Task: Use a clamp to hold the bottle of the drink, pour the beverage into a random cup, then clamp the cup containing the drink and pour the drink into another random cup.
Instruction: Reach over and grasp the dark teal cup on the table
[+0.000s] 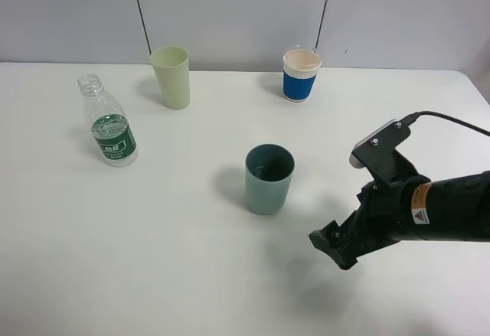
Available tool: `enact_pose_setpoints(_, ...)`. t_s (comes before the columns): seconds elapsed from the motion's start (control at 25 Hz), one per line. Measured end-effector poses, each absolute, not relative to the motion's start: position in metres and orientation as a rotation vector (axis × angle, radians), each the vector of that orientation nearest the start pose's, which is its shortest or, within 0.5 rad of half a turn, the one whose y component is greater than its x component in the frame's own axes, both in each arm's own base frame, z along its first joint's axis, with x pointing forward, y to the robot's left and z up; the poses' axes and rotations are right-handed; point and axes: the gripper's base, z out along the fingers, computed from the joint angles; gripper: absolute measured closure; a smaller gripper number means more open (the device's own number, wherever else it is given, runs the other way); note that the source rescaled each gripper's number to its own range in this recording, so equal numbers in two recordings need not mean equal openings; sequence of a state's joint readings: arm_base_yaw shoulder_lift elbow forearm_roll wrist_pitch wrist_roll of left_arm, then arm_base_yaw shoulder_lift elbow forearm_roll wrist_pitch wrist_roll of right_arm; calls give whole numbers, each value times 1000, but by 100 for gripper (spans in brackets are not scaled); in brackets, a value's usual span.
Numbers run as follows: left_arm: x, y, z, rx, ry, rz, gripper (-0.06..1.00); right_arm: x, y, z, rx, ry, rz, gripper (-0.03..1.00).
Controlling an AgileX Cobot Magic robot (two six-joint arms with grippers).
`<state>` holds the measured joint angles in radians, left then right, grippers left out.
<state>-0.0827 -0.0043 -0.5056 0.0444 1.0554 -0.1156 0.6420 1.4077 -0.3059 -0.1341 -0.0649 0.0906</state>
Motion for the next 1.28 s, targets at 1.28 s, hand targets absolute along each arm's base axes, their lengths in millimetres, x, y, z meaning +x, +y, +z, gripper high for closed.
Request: enact_pose_setpoints(1.28, -6, 4, 279, -36, 2029, -72, -5, 189, 147, 96, -962, 1948, 291, -3)
